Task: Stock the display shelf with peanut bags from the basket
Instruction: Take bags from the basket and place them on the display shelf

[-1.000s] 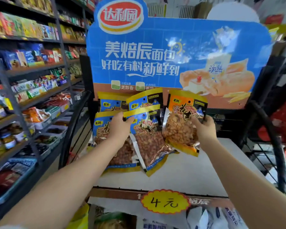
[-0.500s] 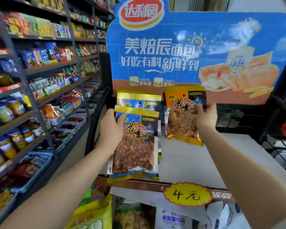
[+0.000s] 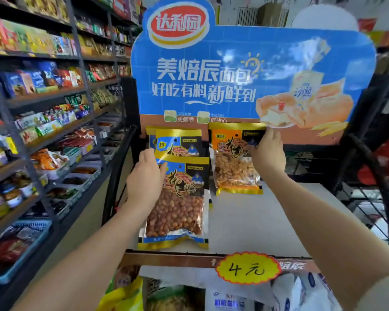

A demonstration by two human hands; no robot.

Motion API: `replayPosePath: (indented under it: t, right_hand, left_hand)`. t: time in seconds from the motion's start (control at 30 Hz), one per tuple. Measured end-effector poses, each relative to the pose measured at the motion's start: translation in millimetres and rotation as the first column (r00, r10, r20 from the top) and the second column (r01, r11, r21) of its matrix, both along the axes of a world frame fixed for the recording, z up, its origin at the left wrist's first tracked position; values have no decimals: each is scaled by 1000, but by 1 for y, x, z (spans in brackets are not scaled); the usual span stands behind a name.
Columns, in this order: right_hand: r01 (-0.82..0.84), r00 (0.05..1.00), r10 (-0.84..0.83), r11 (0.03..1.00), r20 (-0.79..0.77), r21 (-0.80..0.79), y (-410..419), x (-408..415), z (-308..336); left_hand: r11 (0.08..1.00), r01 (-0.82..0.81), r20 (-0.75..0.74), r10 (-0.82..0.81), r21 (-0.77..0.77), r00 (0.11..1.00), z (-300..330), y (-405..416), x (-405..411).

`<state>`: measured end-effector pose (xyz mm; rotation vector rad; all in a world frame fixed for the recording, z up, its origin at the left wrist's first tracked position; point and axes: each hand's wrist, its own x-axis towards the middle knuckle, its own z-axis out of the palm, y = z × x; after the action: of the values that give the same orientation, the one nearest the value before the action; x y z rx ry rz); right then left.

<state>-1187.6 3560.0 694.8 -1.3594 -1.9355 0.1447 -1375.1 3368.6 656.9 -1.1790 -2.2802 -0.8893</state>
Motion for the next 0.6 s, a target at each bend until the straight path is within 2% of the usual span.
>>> replayPosePath:
  t: [0.1,0.2,0.27,0.4,0.5,0.6]
  right_hand:
    - [19,1000,-19,1000,-14,-25,-14,3,-3]
    - [-17,1000,16,995,-16,-95,-38,15,-6]
    - [-87,996,90,991,22,-102,-62,31,-11]
    - [-73,988,82,995,129,-73,-116,85,-33]
    - [15,977,-4,998,212,-53,-154,143,-55]
    - [84,956,-96,995,278,53,-186,212,-84]
  left_hand:
    - [998,7,60,-4,-60,998,-2,-5,0]
    - [991,4,-149,-24,-131,989,-4,-16,5]
    - [977,115,-278,-163,-179,947,-6,-22,18]
    - [875,355,-407,-470,-329,783,-15,-31,69]
    - [758,514,-411,-651,-402,638,-31,-36,125]
    - [654,612,-402,-756,-445,516,-52,-38,183]
